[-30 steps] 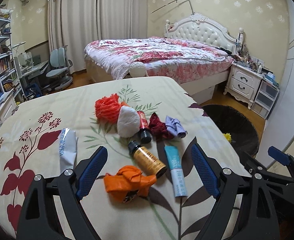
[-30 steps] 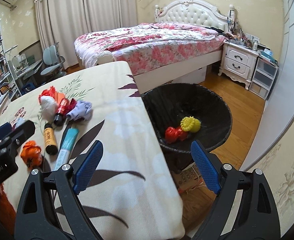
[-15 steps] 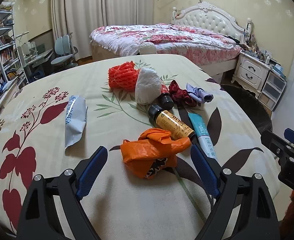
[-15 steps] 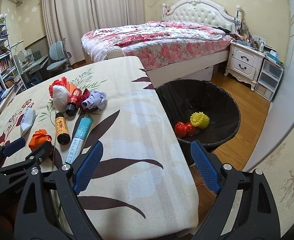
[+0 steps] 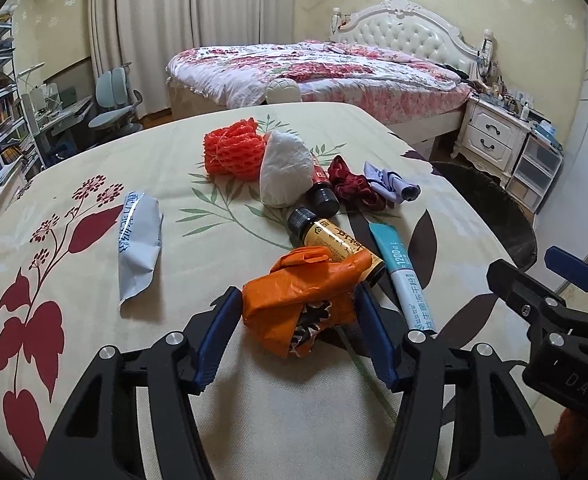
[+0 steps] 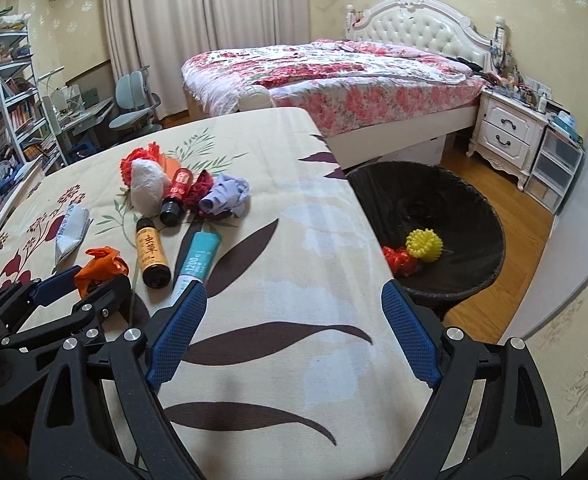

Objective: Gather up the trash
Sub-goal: 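Grasp the orange plastic bag with the left tool while the right tool grasps the teal toothpaste tube, then carry the orange bag and toothpaste tube over the black bin and release both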

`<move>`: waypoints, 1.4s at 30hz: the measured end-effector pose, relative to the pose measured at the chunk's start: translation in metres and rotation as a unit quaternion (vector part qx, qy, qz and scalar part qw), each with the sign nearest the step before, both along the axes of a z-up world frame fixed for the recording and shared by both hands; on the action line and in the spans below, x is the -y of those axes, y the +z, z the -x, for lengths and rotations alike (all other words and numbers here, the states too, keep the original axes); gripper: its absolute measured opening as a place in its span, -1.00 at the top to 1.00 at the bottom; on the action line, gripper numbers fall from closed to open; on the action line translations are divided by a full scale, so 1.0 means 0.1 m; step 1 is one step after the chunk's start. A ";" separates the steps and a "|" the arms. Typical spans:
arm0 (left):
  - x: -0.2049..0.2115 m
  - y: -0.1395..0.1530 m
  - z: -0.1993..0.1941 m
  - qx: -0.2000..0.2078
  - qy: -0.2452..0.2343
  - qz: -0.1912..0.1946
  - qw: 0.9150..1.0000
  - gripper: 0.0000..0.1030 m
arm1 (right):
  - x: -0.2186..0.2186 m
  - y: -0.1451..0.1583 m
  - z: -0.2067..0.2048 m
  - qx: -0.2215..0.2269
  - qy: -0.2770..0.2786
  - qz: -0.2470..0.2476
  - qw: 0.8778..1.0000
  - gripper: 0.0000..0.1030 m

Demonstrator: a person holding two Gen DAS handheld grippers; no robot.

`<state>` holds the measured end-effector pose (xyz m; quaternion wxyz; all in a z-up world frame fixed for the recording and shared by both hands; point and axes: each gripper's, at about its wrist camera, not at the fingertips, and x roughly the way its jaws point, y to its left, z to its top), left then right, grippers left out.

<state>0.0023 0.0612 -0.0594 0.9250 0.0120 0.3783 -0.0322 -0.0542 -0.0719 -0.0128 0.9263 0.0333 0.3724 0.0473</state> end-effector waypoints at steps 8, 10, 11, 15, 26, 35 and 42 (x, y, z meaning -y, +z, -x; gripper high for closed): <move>-0.19 0.13 0.12 0.026 0.016 -0.011 0.999 -0.15 | -0.31 -0.07 -0.11 -0.019 0.042 0.001 0.999 -0.36; -0.27 0.14 0.14 0.026 0.023 -0.007 0.999 -0.15 | -0.40 -0.10 -0.16 -0.026 0.054 0.004 0.998 -0.28; -0.30 0.14 0.15 0.026 0.026 -0.005 0.999 -0.15 | -0.44 -0.12 -0.18 -0.029 0.058 0.005 0.998 -0.25; -0.41 0.16 0.16 0.030 0.039 0.000 0.999 -0.15 | -0.55 -0.18 -0.24 -0.042 0.070 0.010 0.997 -0.08; -0.48 0.14 0.16 0.030 0.046 0.011 0.998 -0.15 | -0.54 -0.22 -0.21 -0.049 0.080 0.020 0.995 0.67; -0.42 0.21 0.21 0.039 0.038 0.021 0.998 -0.14 | -0.47 -0.07 -0.07 -0.035 0.089 0.003 0.995 0.72; -0.27 0.40 0.21 0.067 0.023 0.031 0.997 -0.14 | -0.21 0.25 0.01 0.008 0.063 -0.004 0.998 0.73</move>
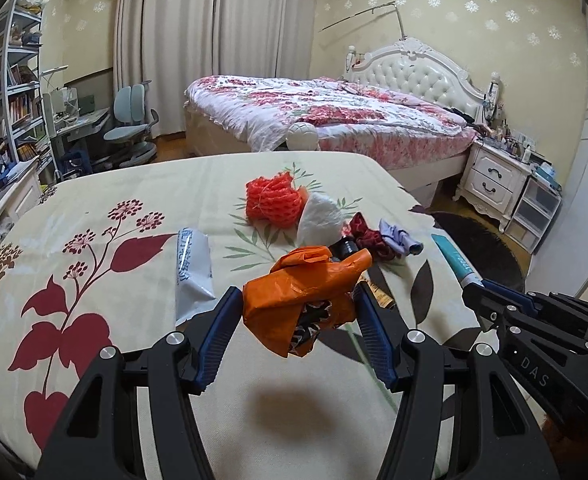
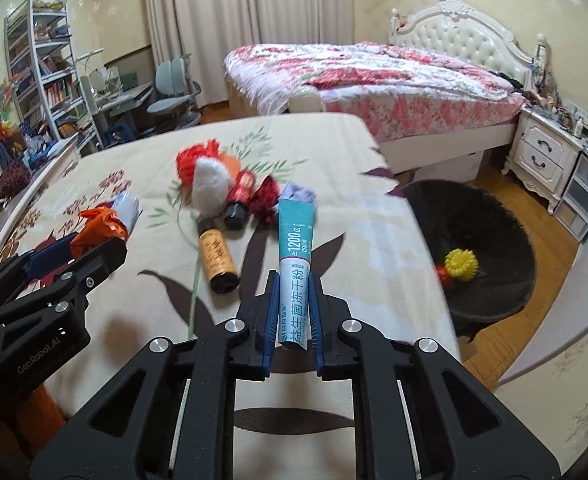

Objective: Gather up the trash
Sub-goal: 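Carry the orange bag and toothpaste tube over the black bin and release both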

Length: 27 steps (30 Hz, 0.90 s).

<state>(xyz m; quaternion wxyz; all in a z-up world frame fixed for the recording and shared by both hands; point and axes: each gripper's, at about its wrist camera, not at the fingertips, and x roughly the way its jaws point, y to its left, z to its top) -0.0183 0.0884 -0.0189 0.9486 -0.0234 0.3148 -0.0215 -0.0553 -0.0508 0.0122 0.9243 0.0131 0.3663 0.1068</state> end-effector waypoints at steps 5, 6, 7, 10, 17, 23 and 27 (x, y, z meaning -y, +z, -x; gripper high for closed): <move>0.22 0.13 -0.11 0.018 -0.022 0.004 1.000 -0.14 | 0.35 0.12 -0.07 0.022 -0.049 0.002 0.999 0.73; 0.28 0.14 -0.14 0.020 -0.027 0.004 0.999 -0.14 | 0.43 0.12 -0.10 0.024 -0.058 0.005 0.998 0.73; 0.34 0.15 -0.18 0.022 -0.033 0.004 0.999 -0.14 | 0.51 0.12 -0.13 0.025 -0.070 0.007 0.997 0.73; 0.55 0.16 -0.30 0.028 -0.052 0.004 0.998 -0.14 | 0.73 0.09 -0.24 0.028 -0.096 0.011 0.995 0.73; 1.04 0.10 -0.70 0.022 -0.082 0.004 0.996 -0.14 | 1.14 -0.04 -0.49 0.029 -0.141 0.021 0.989 0.73; 1.41 0.03 -1.05 0.017 -0.097 -0.006 0.995 -0.14 | 1.43 -0.17 -0.68 0.019 -0.164 0.020 0.986 0.73; 1.61 -0.07 -1.24 0.006 -0.105 -0.010 0.994 -0.14 | 1.57 -0.25 -0.80 0.015 -0.173 0.016 0.985 0.73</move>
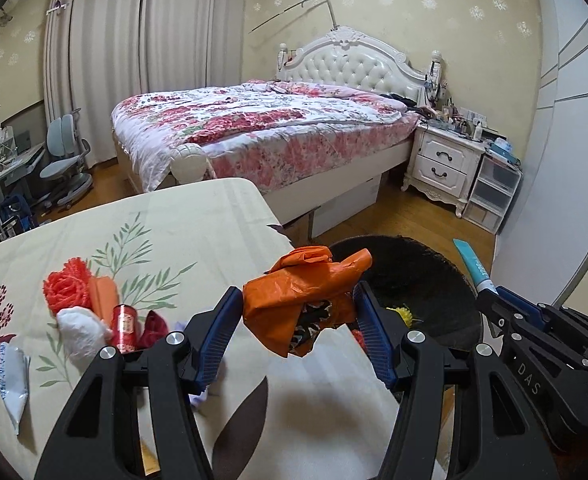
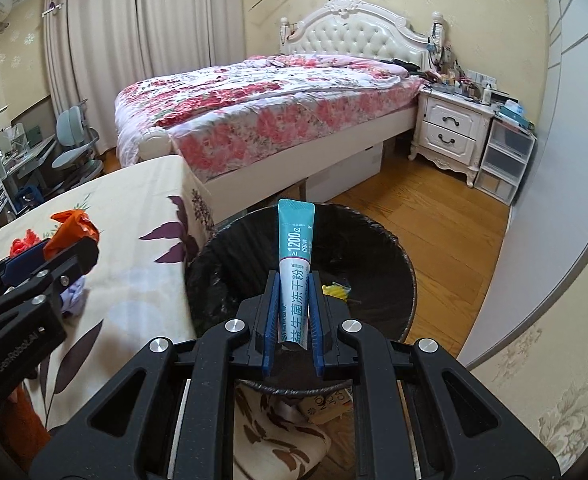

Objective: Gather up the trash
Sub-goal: 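Carry the orange bag and toothpaste tube over the black bin and release both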

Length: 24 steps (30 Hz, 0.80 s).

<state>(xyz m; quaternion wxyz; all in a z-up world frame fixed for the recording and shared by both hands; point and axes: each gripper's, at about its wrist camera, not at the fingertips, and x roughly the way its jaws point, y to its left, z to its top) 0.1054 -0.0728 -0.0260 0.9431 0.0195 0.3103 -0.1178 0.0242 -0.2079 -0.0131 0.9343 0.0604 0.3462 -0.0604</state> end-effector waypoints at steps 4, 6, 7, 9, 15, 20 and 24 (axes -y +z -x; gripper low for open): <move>0.21 -0.08 -0.17 -0.006 -0.011 -0.013 1.000 -0.14 | 0.11 -0.05 -0.10 -0.003 -0.007 -0.001 1.000 0.73; 0.29 -0.13 -0.25 -0.012 -0.015 -0.019 1.000 -0.15 | 0.15 -0.08 -0.16 -0.005 -0.010 -0.004 1.000 0.72; 0.32 -0.15 -0.28 -0.016 -0.017 -0.021 0.999 -0.15 | 0.18 -0.10 -0.18 -0.006 -0.012 -0.005 1.000 0.72; 0.39 -0.20 -0.35 -0.020 -0.017 -0.026 0.999 -0.15 | 0.23 -0.13 -0.23 -0.008 -0.015 -0.007 1.000 0.72; 0.54 -0.29 -0.48 -0.028 -0.019 -0.037 0.999 -0.15 | 0.33 -0.25 -0.35 -0.021 -0.022 -0.017 0.999 0.72; 0.61 -0.30 -0.53 -0.030 -0.023 -0.042 0.998 -0.15 | 0.37 -0.29 -0.39 -0.024 -0.025 -0.021 0.999 0.72; 0.62 -0.30 -0.55 -0.028 -0.025 -0.044 0.998 -0.23 | 0.40 -0.30 -0.40 -0.022 -0.028 -0.018 0.999 0.64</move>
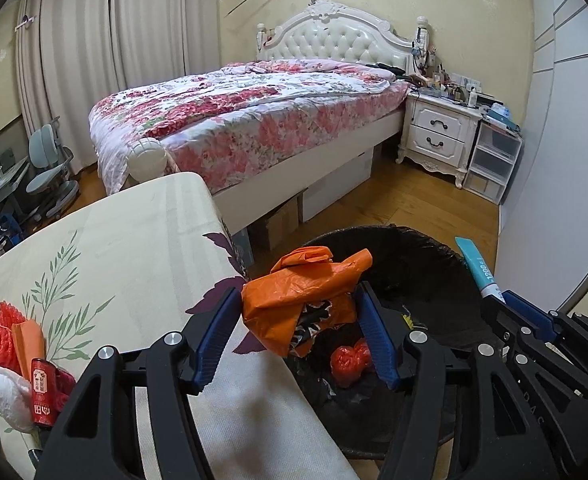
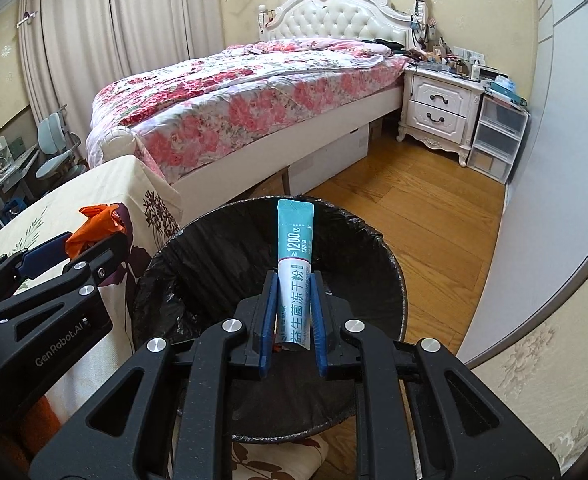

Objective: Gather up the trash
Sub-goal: 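Carry the orange bag and toothpaste tube over the black bin and release both, then move both open tools back over the remaining trash on the bed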

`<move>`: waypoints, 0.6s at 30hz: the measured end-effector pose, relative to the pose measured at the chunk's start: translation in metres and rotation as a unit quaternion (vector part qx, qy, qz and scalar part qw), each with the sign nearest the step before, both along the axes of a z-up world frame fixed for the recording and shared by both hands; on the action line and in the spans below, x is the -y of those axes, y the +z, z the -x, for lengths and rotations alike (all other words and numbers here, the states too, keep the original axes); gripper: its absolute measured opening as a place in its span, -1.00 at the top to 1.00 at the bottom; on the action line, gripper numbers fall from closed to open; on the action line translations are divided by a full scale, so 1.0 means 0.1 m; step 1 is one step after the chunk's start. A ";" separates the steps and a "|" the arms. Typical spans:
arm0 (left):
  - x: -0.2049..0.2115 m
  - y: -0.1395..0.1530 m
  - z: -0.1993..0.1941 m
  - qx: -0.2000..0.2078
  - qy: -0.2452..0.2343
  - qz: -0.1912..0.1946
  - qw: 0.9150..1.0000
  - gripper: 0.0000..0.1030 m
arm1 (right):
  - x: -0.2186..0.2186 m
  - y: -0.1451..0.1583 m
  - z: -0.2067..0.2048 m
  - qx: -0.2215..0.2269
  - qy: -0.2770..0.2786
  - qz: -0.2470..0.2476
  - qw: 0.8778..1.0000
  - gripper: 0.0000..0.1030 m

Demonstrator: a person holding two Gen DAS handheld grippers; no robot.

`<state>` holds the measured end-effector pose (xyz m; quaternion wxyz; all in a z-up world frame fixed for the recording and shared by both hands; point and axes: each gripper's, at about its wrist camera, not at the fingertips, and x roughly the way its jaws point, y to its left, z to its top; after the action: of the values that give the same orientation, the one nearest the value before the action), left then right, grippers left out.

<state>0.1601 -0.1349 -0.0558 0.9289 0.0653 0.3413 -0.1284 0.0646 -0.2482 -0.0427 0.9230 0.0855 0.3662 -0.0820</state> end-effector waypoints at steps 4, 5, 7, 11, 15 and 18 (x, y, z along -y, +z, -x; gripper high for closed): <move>-0.04 0.04 0.02 0.007 0.011 0.004 1.000 -0.53 | 0.03 0.00 0.00 0.006 -0.011 0.004 1.000 0.38; -0.05 0.05 0.02 0.006 0.014 0.005 1.000 -0.55 | 0.04 0.00 0.00 0.006 -0.013 0.005 1.000 0.35; -0.09 0.06 0.02 0.005 0.022 0.008 1.000 -0.58 | 0.06 0.01 0.02 0.008 -0.020 0.007 1.000 0.31; -0.17 0.09 0.04 0.006 0.036 0.015 0.999 -0.65 | 0.04 0.05 0.06 0.014 -0.025 0.012 1.000 0.11; -0.20 0.13 0.08 0.010 0.041 0.013 0.999 -0.67 | 0.01 0.09 0.10 0.021 -0.027 0.017 0.999 -0.13; -0.23 0.17 0.14 0.017 0.046 0.004 0.999 -0.67 | -0.02 0.13 0.14 0.023 -0.025 0.021 0.999 -0.21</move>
<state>0.1457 -0.1123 -0.0383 0.9399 0.0477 0.3271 -0.0860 0.0511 -0.2461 -0.0298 0.9304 0.0772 0.3406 -0.1111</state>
